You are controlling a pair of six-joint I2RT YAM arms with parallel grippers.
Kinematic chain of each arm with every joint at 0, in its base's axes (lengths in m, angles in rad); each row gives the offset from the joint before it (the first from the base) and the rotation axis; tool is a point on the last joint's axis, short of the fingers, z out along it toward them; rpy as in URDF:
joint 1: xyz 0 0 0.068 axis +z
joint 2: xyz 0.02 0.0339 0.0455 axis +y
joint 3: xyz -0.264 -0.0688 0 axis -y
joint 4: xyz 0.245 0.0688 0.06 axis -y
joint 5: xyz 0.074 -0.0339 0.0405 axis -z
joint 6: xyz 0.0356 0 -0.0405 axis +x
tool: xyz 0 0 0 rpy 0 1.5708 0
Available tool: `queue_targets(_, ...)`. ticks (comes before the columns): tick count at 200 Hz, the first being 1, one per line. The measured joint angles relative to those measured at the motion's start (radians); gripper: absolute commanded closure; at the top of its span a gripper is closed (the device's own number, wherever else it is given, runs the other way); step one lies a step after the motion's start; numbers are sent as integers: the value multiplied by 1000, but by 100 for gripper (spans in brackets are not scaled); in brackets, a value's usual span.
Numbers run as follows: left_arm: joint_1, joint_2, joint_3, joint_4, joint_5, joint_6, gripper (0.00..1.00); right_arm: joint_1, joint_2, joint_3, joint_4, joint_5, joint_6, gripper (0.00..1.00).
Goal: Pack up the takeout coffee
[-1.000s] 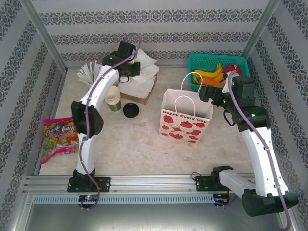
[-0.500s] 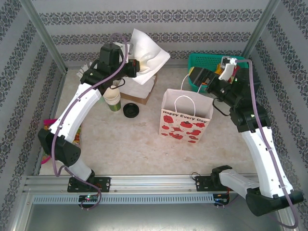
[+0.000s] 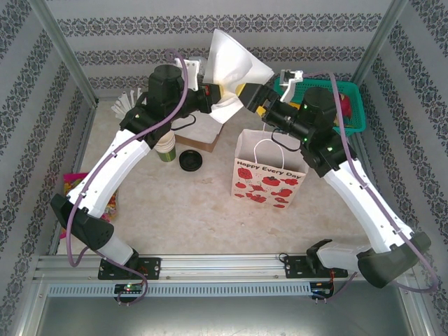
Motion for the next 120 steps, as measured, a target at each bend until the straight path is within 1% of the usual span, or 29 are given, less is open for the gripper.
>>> queue_targets(60,-21,0,0,9,13,-3,100,30,31,-13,55,58,2,2)
queue_targets(92,-24,0,0,10,12,-3,100,54,30,-53,59,135,-7,2)
queue_targets(120,-25,0,0,10,3,-2,100,60,3,-142,57,210,-9,2)
